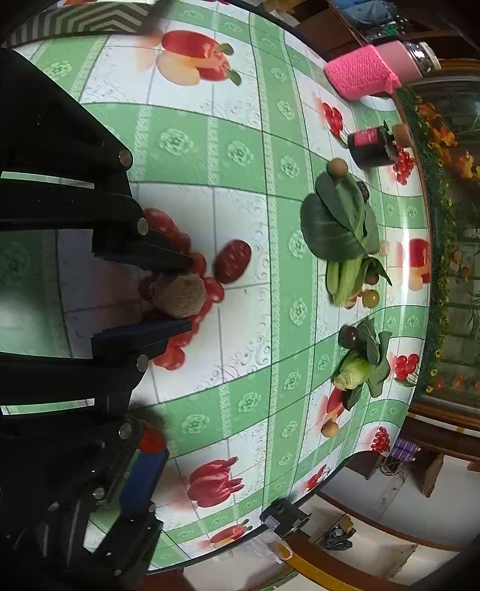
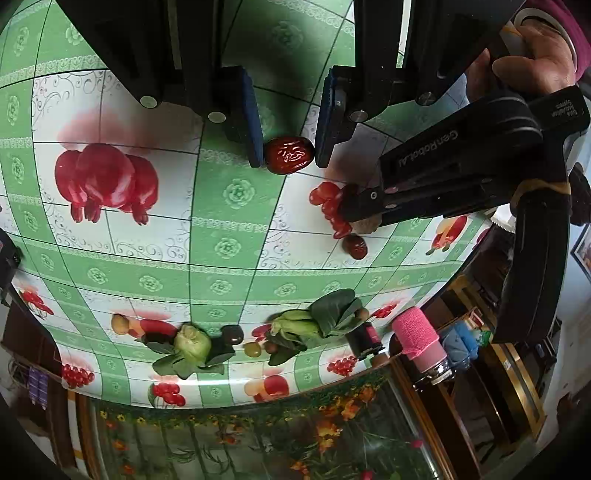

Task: Organize fruits
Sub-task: 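Grasp a red date with the right gripper while the left gripper grasps a textured tan ball, then carry the red date and the textured ball over the white tray with both grippers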

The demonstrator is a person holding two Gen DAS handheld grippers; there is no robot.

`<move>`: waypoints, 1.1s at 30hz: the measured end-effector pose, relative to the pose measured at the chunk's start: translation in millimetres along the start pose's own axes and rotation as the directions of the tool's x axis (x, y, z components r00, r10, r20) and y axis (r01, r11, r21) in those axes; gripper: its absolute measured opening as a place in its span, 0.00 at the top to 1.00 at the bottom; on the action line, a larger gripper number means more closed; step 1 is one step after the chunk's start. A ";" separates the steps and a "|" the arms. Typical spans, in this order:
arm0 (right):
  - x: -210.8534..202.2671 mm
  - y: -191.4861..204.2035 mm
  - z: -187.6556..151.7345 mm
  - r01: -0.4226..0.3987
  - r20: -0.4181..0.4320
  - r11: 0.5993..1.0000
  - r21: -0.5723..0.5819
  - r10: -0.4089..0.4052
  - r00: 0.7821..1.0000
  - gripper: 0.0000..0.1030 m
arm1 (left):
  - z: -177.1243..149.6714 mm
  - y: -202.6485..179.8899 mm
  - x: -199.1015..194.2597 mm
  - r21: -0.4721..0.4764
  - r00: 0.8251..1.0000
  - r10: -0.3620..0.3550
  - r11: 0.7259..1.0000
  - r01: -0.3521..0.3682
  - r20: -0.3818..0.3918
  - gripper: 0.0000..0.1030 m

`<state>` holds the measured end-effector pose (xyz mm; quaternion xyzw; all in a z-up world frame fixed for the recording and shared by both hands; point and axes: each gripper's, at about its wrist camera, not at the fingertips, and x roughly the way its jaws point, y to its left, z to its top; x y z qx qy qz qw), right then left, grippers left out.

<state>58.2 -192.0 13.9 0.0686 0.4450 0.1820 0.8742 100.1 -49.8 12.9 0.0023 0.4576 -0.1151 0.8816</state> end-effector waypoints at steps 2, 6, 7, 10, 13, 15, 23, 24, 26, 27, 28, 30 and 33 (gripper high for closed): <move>0.3 3.8 -0.7 -0.002 -0.002 1.000 -0.010 0.002 1.000 0.73 | -6.0 6.6 -6.4 -0.016 1.000 0.006 1.000 -0.006 0.003 0.75; 0.4 13.7 -2.6 -0.011 -0.010 1.000 -0.027 0.010 1.000 0.73 | -20.4 20.1 -23.4 -0.040 1.000 0.008 0.999 -0.008 -0.002 0.76; 0.2 18.0 -3.1 -0.018 -0.014 0.999 -0.032 0.018 1.000 0.73 | -24.5 23.0 -27.6 -0.041 1.000 0.012 0.999 -0.012 -0.005 0.76; -1.3 36.5 -6.3 -0.041 -0.021 0.997 -0.065 0.040 0.999 0.73 | -38.5 38.7 -41.9 -0.082 1.000 0.023 0.996 -0.024 -0.012 0.75; -1.1 58.0 -11.5 -0.070 -0.034 0.992 -0.101 0.067 0.997 0.73 | -51.5 55.2 -57.9 -0.130 1.000 0.019 0.991 -0.020 -0.008 0.75; -0.6 72.8 -16.4 -0.088 -0.042 0.989 -0.119 0.084 0.996 0.73 | -59.2 63.2 -72.1 -0.136 1.000 0.027 0.990 -0.026 0.010 0.75; 1.7 131.9 -31.7 -0.156 -0.069 0.968 -0.199 0.145 0.987 0.73 | -90.1 110.8 -131.0 -0.187 0.993 0.096 0.979 -0.081 0.073 0.75; 1.6 140.2 -32.8 -0.165 -0.070 0.964 -0.210 0.154 0.986 0.73 | -93.5 116.5 -136.7 -0.192 0.991 0.108 0.977 -0.091 0.077 0.75; 1.8 154.4 -34.6 -0.181 -0.071 0.956 -0.229 0.169 0.983 0.73 | -103.9 134.6 -152.3 -0.213 0.986 0.140 0.970 -0.118 0.089 0.75; 2.3 162.5 -35.1 -0.189 -0.073 0.952 -0.240 0.176 0.982 0.73 | -108.7 143.6 -159.1 -0.225 0.983 0.158 0.965 -0.134 0.091 0.75; 2.2 171.2 -35.8 -0.198 -0.076 0.947 -0.252 0.184 0.980 0.73 | -112.3 150.0 -163.1 -0.235 0.981 0.169 0.961 -0.144 0.092 0.75; 2.5 186.3 -36.7 -0.214 -0.080 0.938 -0.273 0.200 0.977 0.73 | -123.4 168.9 -175.1 -0.266 0.975 0.200 0.949 -0.169 0.094 0.75; 3.1 212.5 -39.9 -0.241 -0.086 0.921 -0.305 0.225 0.970 0.73 | -140.6 193.6 -190.7 -0.302 0.966 0.242 0.931 -0.205 0.090 0.75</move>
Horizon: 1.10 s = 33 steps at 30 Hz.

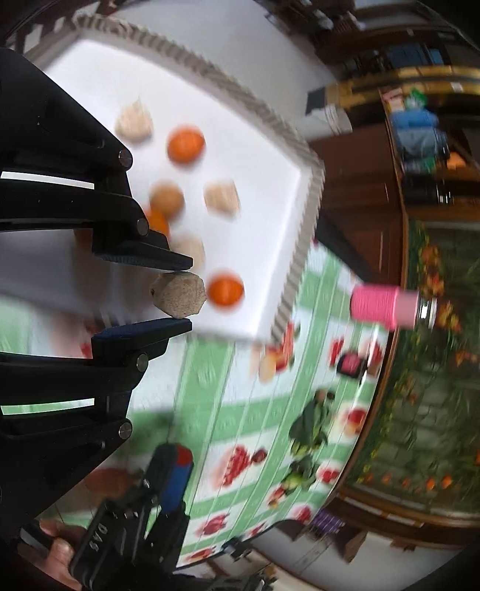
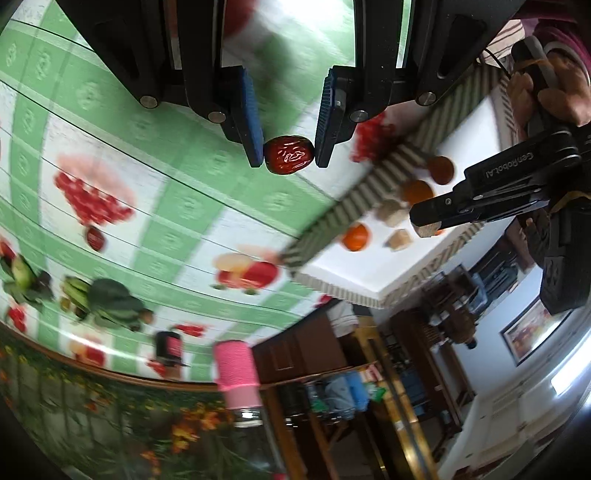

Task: Organize fruits
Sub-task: 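Carry the red date and the textured ball over the white tray with both grippers, then open the left gripper to drop the textured ball while the right gripper releases the date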

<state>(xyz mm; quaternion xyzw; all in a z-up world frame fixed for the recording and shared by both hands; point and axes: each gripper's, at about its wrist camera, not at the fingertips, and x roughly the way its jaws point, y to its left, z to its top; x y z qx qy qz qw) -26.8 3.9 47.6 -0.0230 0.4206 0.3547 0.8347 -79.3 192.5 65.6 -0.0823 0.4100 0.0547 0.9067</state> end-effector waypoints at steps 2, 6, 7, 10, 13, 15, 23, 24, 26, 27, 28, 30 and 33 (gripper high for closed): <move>4.6 13.6 2.9 -0.015 -0.005 1.000 -0.023 0.015 1.000 0.73 | -4.8 19.0 -6.2 -0.025 1.000 0.023 0.999 -0.023 0.002 0.75; 15.5 36.4 8.7 -0.043 -0.017 0.997 -0.058 0.042 0.999 0.73 | -12.4 45.1 -17.3 -0.065 0.999 0.052 0.997 -0.051 0.014 0.75; 18.4 41.9 10.2 -0.050 -0.020 0.997 -0.066 0.049 0.999 0.73 | -13.6 49.8 -19.5 -0.070 0.998 0.059 0.996 -0.058 0.017 0.75; 27.2 56.9 15.7 -0.069 -0.028 0.993 -0.093 0.067 0.997 0.73 | -20.3 62.3 -25.1 -0.071 0.996 0.085 0.994 -0.083 0.019 0.75; 34.6 69.8 19.7 -0.087 -0.038 0.989 -0.117 0.083 0.996 0.73 | -26.7 74.0 -26.3 -0.080 0.994 0.106 0.991 -0.105 0.009 0.75; 38.0 77.5 22.4 -0.106 -0.043 0.986 -0.132 0.101 0.994 0.73 | -31.2 80.6 -26.1 -0.084 0.993 0.120 0.989 -0.120 0.001 0.75; 57.1 108.0 26.2 -0.157 -0.088 0.966 -0.203 0.142 0.986 0.73 | -41.0 95.7 -16.7 -0.090 0.986 0.163 0.982 -0.165 -0.033 0.75; 60.3 112.6 26.4 -0.165 -0.095 0.963 -0.213 0.148 0.984 0.73 | -40.9 95.6 -15.0 -0.089 0.986 0.165 0.982 -0.167 -0.036 0.75; 64.8 120.1 26.7 -0.178 -0.104 0.957 -0.230 0.157 0.982 0.73 | -42.9 96.7 -13.5 -0.085 0.985 0.168 0.982 -0.171 -0.041 0.75; 68.3 125.0 27.7 -0.184 -0.108 0.952 -0.244 0.162 0.981 0.73 | -43.7 97.3 -13.5 -0.083 0.985 0.169 0.982 -0.172 -0.042 0.75; 70.4 128.2 28.0 -0.186 -0.110 0.949 -0.254 0.163 0.980 0.73 | -44.3 98.2 -13.4 -0.083 0.984 0.171 0.981 -0.174 -0.043 0.75; 76.2 135.7 29.6 -0.189 -0.120 0.941 -0.280 0.161 0.980 0.73 | -45.3 100.1 -14.7 -0.083 0.983 0.177 0.980 -0.180 -0.044 0.75; 86.0 147.3 32.8 -0.200 -0.134 0.928 -0.315 0.166 0.977 0.73 | -46.5 102.7 -17.3 -0.081 0.982 0.181 0.979 -0.184 -0.044 0.75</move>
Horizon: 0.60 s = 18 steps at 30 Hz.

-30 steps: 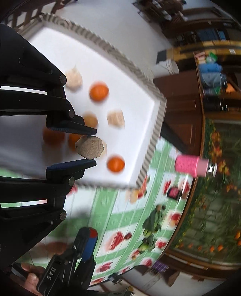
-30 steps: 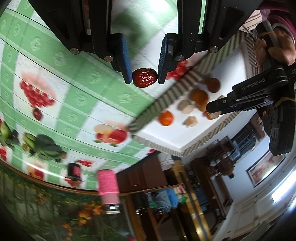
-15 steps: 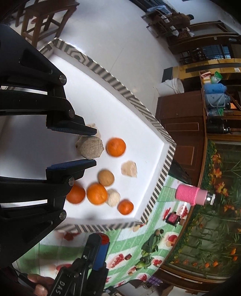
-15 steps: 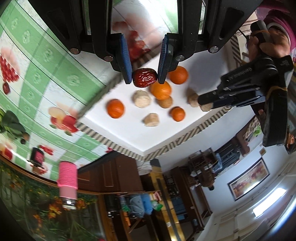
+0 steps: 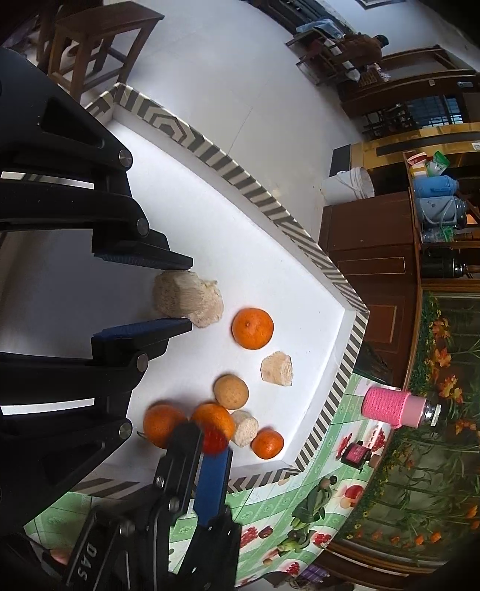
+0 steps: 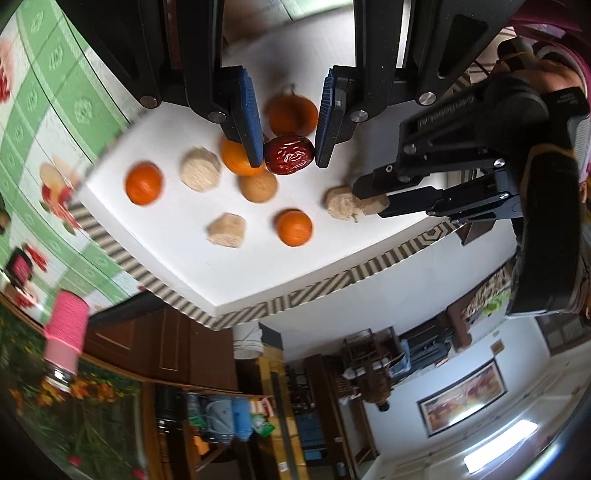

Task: Organize fruits
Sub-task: 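Open the left gripper to drop the textured ball while the right gripper releases the date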

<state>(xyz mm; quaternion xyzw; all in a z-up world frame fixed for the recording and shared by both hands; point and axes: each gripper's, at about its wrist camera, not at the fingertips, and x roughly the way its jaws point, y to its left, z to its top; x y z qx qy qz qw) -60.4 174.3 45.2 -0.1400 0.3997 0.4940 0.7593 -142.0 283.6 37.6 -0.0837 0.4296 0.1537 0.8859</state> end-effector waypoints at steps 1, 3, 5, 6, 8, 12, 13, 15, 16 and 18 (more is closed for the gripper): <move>4.2 2.6 2.3 -0.007 -0.006 1.000 -0.014 0.007 1.000 0.73 | -0.1 0.0 -0.6 0.003 1.000 0.002 1.000 -0.002 0.002 0.75; 12.0 6.9 5.8 -0.009 -0.018 0.999 -0.034 0.009 1.000 0.73 | -1.0 -0.4 -1.9 0.013 1.000 0.010 1.000 -0.010 0.007 0.75; 19.2 10.2 7.6 -0.015 -0.030 0.998 -0.053 0.014 0.999 0.73 | -2.4 0.6 -2.7 0.017 1.000 0.012 1.000 -0.012 0.006 0.75; 22.1 12.4 8.0 -0.016 -0.039 0.998 -0.060 0.013 0.999 0.73 | -3.1 1.7 -2.7 0.017 1.000 0.014 1.000 -0.014 0.005 0.75; 28.6 11.9 7.9 -0.005 -0.058 0.998 -0.068 0.001 0.998 0.73 | -3.8 2.3 -2.9 0.020 1.000 0.013 1.000 -0.013 0.007 0.75; 30.4 7.0 9.8 -0.026 -0.054 0.998 -0.049 0.023 0.998 0.73 | -3.6 -2.9 -1.0 0.041 0.999 0.031 0.999 -0.031 0.010 0.75; 29.9 5.5 10.4 -0.026 -0.058 0.999 -0.039 0.024 0.998 0.73 | -3.7 -2.8 -0.2 0.043 1.000 0.028 0.999 -0.028 0.006 0.75; 27.0 4.9 10.3 -0.019 -0.059 0.999 -0.031 0.017 0.998 0.73 | -3.5 -1.8 1.8 0.039 1.000 0.029 0.999 -0.029 0.000 0.73; 25.5 5.2 9.8 -0.011 -0.055 0.999 -0.032 0.009 0.998 0.73 | -3.6 -1.5 2.0 0.037 0.999 0.034 0.999 -0.034 0.001 0.68; 19.1 5.1 8.1 -0.006 -0.044 1.000 -0.030 0.005 0.999 0.73 | -3.6 -0.2 0.4 0.026 0.999 0.037 0.999 -0.037 0.004 0.59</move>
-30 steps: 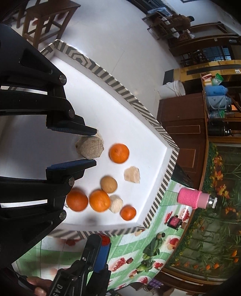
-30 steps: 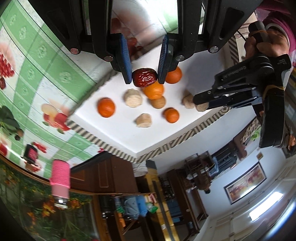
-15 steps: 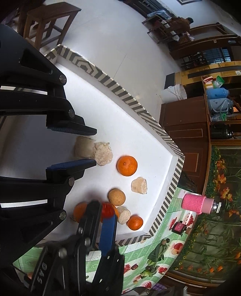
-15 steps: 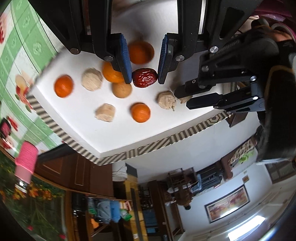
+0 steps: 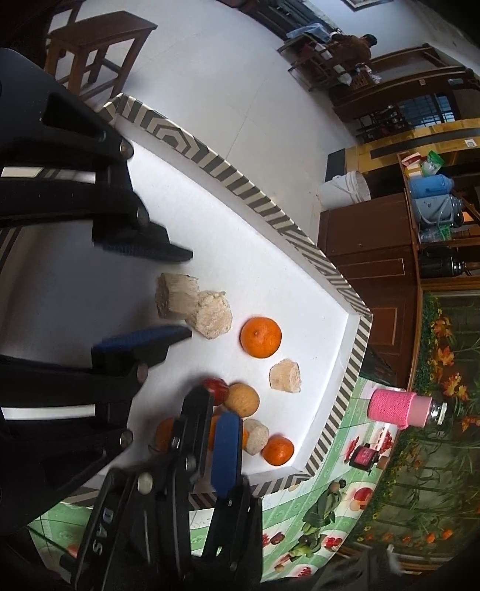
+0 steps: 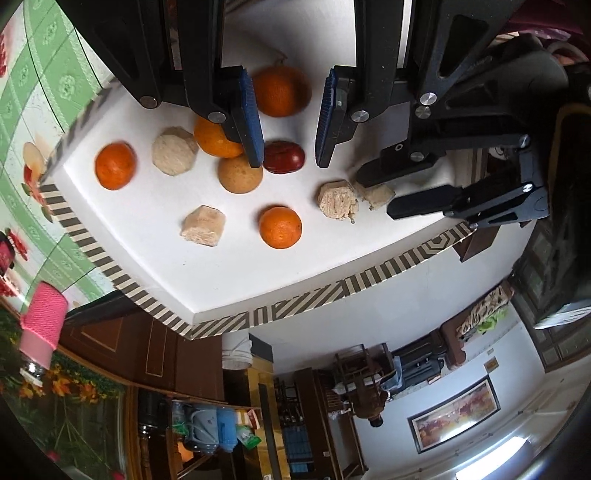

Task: Organize fruits
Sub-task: 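Open the left gripper to drop the textured ball while the right gripper releases the date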

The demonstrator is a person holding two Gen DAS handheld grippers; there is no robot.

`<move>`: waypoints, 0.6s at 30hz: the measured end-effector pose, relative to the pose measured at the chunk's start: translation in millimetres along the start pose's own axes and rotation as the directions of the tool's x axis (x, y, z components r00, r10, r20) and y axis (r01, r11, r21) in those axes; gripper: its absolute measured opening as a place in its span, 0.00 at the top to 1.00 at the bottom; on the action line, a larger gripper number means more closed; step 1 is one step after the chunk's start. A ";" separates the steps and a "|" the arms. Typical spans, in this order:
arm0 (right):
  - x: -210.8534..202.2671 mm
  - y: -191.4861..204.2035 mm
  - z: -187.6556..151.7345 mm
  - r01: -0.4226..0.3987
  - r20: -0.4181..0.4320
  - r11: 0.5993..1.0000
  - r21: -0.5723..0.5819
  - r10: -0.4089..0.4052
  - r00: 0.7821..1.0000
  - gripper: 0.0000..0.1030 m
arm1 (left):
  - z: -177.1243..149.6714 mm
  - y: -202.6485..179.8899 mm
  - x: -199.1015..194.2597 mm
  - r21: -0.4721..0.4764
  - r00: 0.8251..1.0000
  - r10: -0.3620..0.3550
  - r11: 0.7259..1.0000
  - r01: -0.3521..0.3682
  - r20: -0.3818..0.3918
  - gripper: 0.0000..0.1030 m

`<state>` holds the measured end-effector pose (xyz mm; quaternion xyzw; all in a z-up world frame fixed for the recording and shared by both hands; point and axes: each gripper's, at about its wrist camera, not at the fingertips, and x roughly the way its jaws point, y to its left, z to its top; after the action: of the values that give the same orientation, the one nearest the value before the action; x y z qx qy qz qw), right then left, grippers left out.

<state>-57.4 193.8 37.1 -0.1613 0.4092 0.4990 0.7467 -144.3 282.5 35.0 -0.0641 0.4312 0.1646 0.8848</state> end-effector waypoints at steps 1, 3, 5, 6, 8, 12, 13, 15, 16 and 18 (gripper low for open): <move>-4.3 -1.1 -1.5 0.000 0.008 1.000 0.006 0.000 1.000 0.73 | 0.3 0.2 -2.1 -0.005 1.000 -0.001 1.000 0.001 0.006 0.54; -15.1 -4.0 -6.0 0.004 0.029 1.000 0.021 -0.004 1.000 0.73 | 2.4 -2.1 -8.3 -0.006 1.000 0.008 1.000 -0.007 0.028 0.53; -29.2 -7.8 -10.6 0.009 0.063 0.999 0.036 -0.011 0.998 0.73 | 5.4 -6.9 -15.3 -0.001 0.998 0.017 1.000 -0.017 0.054 0.53; -36.6 -10.2 -13.2 0.008 0.079 0.999 0.045 -0.011 0.997 0.73 | 7.9 -10.5 -18.6 0.004 0.998 0.018 1.000 -0.019 0.067 0.53; -48.5 -16.3 -18.0 0.023 0.099 0.997 0.069 -0.030 0.995 0.73 | 13.1 -20.9 -23.9 0.017 0.996 0.014 1.000 -0.016 0.090 0.51; -67.4 -32.9 -28.9 0.066 0.116 0.991 0.119 -0.080 0.990 0.73 | 19.8 -43.4 -28.6 0.040 0.994 -0.012 0.999 0.007 0.111 0.50; -71.6 -38.9 -33.1 0.082 0.117 0.987 0.136 -0.098 0.988 0.73 | 21.1 -49.4 -29.0 0.044 0.993 -0.018 0.999 0.013 0.113 0.50; -78.7 -49.2 -40.6 0.102 0.118 0.981 0.167 -0.123 0.985 0.73 | 23.2 -64.0 -30.4 0.057 0.992 -0.038 0.998 0.031 0.121 0.50; -83.2 -55.9 -45.5 0.106 0.122 0.976 0.188 -0.130 0.984 0.73 | 24.0 -71.2 -30.5 0.065 0.991 -0.041 0.997 0.033 0.124 0.50; -91.5 -65.4 -53.8 0.119 0.124 0.969 0.218 -0.148 0.981 0.73 | 25.9 -88.3 -30.1 0.089 0.991 -0.057 0.995 0.046 0.124 0.50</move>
<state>-39.5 73.4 63.8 -0.0739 0.3947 0.4116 0.8181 -111.7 199.2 72.2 -0.0265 0.3790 0.1267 0.9163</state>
